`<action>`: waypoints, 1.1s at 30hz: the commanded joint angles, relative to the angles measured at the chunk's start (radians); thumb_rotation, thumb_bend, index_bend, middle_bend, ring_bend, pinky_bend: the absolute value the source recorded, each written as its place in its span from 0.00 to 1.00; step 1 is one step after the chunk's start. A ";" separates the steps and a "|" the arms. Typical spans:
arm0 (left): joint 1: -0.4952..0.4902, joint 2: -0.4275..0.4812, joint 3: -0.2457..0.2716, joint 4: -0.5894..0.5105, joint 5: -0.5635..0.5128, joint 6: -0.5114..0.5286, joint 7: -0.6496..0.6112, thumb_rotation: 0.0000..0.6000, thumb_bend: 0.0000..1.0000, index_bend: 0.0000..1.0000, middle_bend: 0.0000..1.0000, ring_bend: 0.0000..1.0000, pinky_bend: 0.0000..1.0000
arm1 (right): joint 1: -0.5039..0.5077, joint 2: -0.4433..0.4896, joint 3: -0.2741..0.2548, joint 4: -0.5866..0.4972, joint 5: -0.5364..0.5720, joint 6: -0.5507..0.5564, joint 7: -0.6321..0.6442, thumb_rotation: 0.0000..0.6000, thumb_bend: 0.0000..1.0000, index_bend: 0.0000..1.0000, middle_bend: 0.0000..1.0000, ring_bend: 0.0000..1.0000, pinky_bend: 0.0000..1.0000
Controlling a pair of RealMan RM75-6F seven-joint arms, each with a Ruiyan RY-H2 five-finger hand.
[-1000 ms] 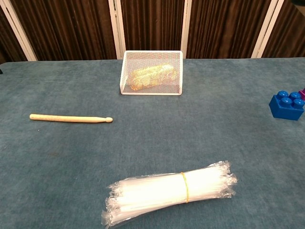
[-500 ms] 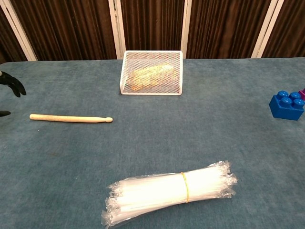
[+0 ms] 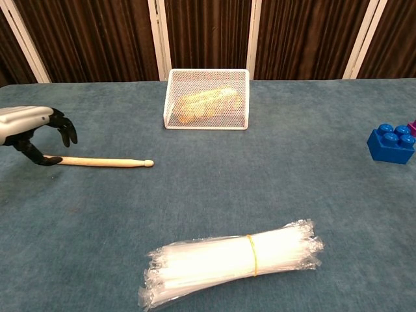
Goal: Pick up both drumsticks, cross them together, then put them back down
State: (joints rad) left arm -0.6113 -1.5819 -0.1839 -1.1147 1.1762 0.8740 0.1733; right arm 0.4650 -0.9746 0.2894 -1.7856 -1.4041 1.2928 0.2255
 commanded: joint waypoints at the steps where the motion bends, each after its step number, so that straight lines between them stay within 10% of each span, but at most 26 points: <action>1: -0.010 -0.021 0.008 0.015 0.008 0.010 0.022 1.00 0.47 0.40 0.39 0.00 0.02 | -0.004 -0.004 -0.002 0.011 0.002 0.003 0.008 1.00 0.46 0.68 0.63 0.48 0.09; 33: -0.033 -0.069 0.046 0.041 -0.094 0.070 0.412 1.00 0.50 0.49 0.47 0.03 0.01 | -0.012 -0.011 -0.011 0.025 -0.007 0.004 0.014 1.00 0.46 0.69 0.64 0.49 0.09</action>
State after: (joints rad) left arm -0.6431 -1.6490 -0.1371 -1.0725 1.0825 0.9432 0.5863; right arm 0.4529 -0.9852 0.2786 -1.7602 -1.4114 1.2973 0.2394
